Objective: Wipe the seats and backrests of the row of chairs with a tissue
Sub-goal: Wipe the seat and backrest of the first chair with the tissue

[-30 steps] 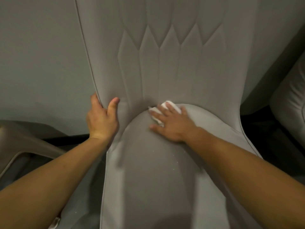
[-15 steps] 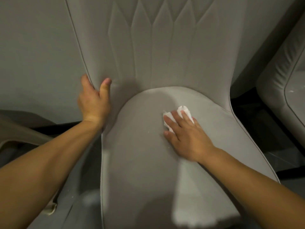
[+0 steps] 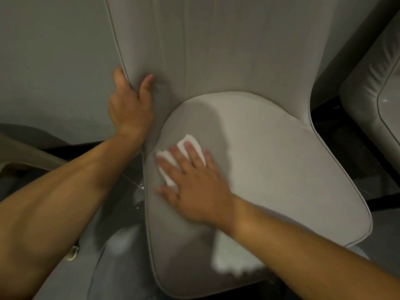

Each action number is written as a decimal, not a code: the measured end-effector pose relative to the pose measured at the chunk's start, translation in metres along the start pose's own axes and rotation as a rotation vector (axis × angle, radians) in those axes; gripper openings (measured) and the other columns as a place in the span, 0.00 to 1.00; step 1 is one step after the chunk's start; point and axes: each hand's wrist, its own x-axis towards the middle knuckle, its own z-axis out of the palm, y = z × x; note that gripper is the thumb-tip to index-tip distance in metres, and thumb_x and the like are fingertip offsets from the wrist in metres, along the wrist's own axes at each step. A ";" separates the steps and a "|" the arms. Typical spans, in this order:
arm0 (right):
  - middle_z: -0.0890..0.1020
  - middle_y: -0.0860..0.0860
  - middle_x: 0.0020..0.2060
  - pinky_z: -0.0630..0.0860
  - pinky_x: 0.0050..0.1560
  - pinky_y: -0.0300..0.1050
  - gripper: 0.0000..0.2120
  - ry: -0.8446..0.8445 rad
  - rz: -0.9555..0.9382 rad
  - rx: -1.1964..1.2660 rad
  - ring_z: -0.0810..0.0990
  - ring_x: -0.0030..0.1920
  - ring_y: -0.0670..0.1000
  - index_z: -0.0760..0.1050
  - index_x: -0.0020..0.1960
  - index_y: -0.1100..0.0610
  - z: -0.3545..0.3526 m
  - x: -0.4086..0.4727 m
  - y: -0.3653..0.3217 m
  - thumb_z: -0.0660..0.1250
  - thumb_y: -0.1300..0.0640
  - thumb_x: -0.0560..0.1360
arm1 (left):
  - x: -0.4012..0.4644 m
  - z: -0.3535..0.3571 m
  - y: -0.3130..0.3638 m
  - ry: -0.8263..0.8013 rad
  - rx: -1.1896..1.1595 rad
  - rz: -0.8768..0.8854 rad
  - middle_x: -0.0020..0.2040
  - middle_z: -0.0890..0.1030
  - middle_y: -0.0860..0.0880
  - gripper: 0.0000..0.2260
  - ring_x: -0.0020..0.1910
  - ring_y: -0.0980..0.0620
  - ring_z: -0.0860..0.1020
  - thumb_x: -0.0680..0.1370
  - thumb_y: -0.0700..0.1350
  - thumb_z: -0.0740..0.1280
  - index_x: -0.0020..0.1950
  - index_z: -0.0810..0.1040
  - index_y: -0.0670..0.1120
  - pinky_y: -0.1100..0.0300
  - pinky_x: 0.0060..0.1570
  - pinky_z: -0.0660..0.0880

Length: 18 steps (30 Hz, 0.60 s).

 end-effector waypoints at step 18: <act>0.49 0.51 0.82 0.39 0.78 0.58 0.35 -0.156 0.052 0.079 0.40 0.81 0.56 0.46 0.82 0.45 -0.012 0.045 0.002 0.46 0.31 0.80 | -0.003 -0.002 0.002 -0.034 0.032 -0.011 0.55 0.81 0.43 0.26 0.52 0.37 0.78 0.79 0.60 0.61 0.68 0.67 0.43 0.50 0.46 0.72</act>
